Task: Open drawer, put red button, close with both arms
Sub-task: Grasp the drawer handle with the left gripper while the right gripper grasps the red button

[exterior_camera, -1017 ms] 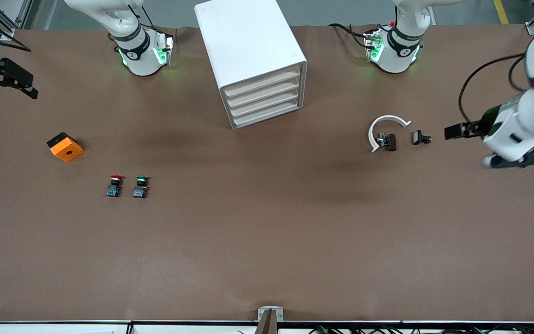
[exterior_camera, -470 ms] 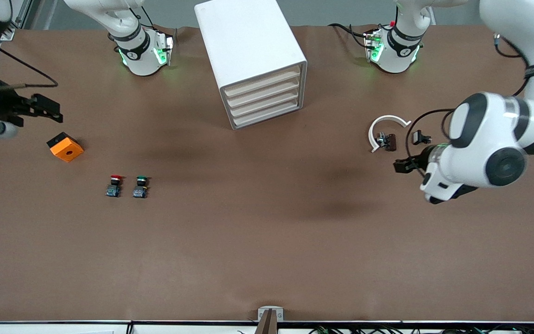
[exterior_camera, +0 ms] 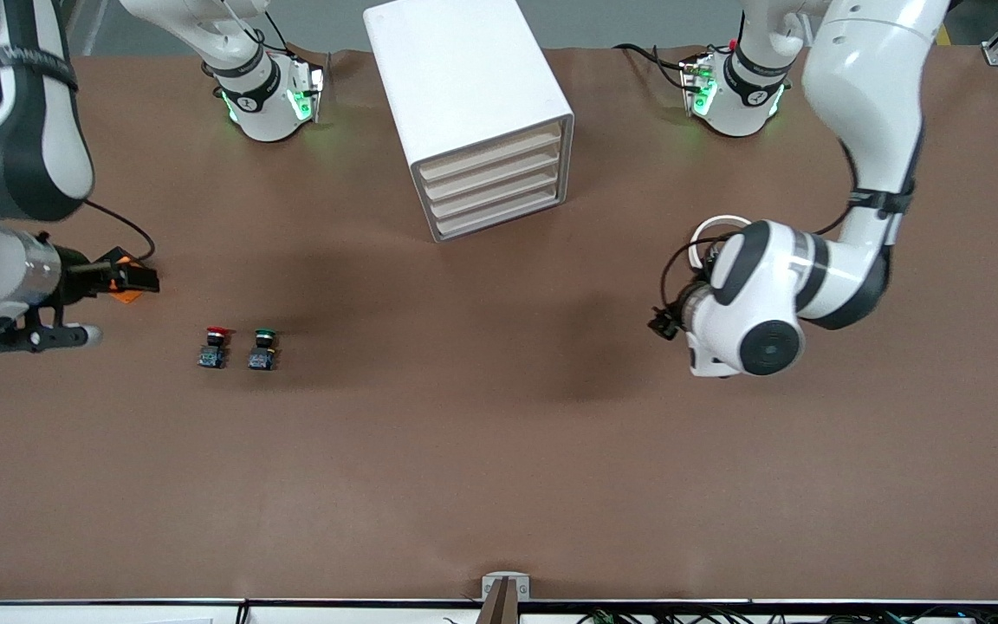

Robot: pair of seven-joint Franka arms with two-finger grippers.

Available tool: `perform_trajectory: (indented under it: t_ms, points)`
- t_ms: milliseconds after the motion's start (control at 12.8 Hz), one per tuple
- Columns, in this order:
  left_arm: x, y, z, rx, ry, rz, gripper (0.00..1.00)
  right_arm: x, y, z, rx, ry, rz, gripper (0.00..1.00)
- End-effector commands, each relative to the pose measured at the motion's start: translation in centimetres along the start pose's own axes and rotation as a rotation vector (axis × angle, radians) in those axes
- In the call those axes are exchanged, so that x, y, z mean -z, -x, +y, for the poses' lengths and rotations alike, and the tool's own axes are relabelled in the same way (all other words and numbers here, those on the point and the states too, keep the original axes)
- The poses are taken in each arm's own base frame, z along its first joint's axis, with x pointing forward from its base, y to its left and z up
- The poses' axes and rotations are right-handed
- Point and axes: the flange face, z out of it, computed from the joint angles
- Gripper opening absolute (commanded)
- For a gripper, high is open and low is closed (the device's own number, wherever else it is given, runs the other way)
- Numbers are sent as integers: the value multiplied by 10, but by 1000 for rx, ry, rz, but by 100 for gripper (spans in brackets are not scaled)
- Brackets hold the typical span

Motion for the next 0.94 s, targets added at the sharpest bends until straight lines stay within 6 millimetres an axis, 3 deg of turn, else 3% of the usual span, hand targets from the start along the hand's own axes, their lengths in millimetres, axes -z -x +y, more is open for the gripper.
perform_trajectory:
  t_ms: [0,470,626,861]
  points:
    - [-25,25,21,167,-32,-97,100,-43,-7,9,-2,11,49,100]
    - [-87,116,42,313,-203,-246,100,-154,-23,28,-98,8,203,100]
    - [-101,146,47,458,-252,-273,100,-179,-26,23,-143,6,216,100]
    - [-125,171,53,670,-335,-272,99,-213,-41,21,-136,13,245,100]
